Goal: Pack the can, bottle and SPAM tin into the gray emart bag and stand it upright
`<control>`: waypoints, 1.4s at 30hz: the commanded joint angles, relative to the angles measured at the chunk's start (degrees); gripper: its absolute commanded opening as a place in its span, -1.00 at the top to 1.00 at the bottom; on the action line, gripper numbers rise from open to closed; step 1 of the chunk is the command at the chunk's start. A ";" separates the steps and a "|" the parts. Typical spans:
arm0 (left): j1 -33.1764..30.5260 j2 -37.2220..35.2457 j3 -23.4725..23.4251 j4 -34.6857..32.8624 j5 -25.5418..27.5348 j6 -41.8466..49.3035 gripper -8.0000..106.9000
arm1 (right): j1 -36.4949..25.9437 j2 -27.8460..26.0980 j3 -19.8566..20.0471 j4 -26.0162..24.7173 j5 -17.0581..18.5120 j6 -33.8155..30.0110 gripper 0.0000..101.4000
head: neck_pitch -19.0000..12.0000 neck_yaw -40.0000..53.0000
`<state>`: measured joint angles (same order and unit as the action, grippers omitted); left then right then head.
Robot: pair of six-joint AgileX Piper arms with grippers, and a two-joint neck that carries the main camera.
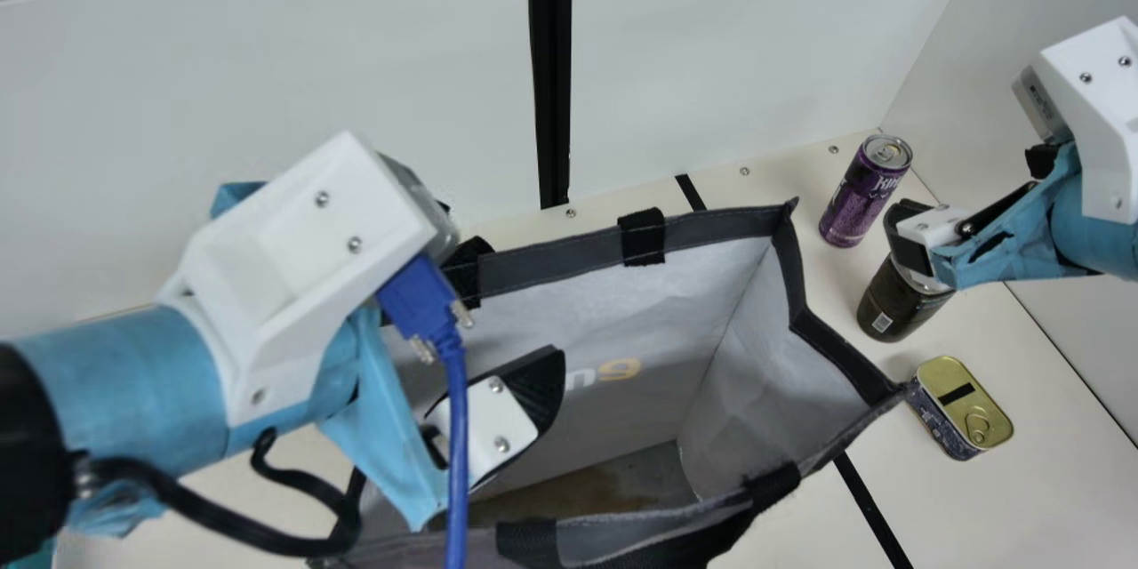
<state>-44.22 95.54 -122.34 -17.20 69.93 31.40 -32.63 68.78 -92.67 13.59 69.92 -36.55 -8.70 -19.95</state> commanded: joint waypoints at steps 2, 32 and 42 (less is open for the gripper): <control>-0.43 1.17 -0.90 0.72 -0.03 0.18 -0.71 | 0.00 0.00 0.00 0.00 0.00 0.00 -0.87 | -1.30 -0.05; -1.32 8.56 -3.74 5.62 -0.03 -1.60 0.81 | 0.00 0.00 0.00 0.00 0.00 0.00 -0.87 | -1.30 -0.05; -1.16 7.32 -3.61 9.39 -0.03 -5.46 1.00 | 0.00 0.00 0.00 0.00 0.00 0.00 -0.87 | -1.30 -0.05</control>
<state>-45.46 103.01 -125.95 -8.10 69.91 26.30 -32.63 68.78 -92.67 13.59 69.92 -36.55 -8.70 -19.95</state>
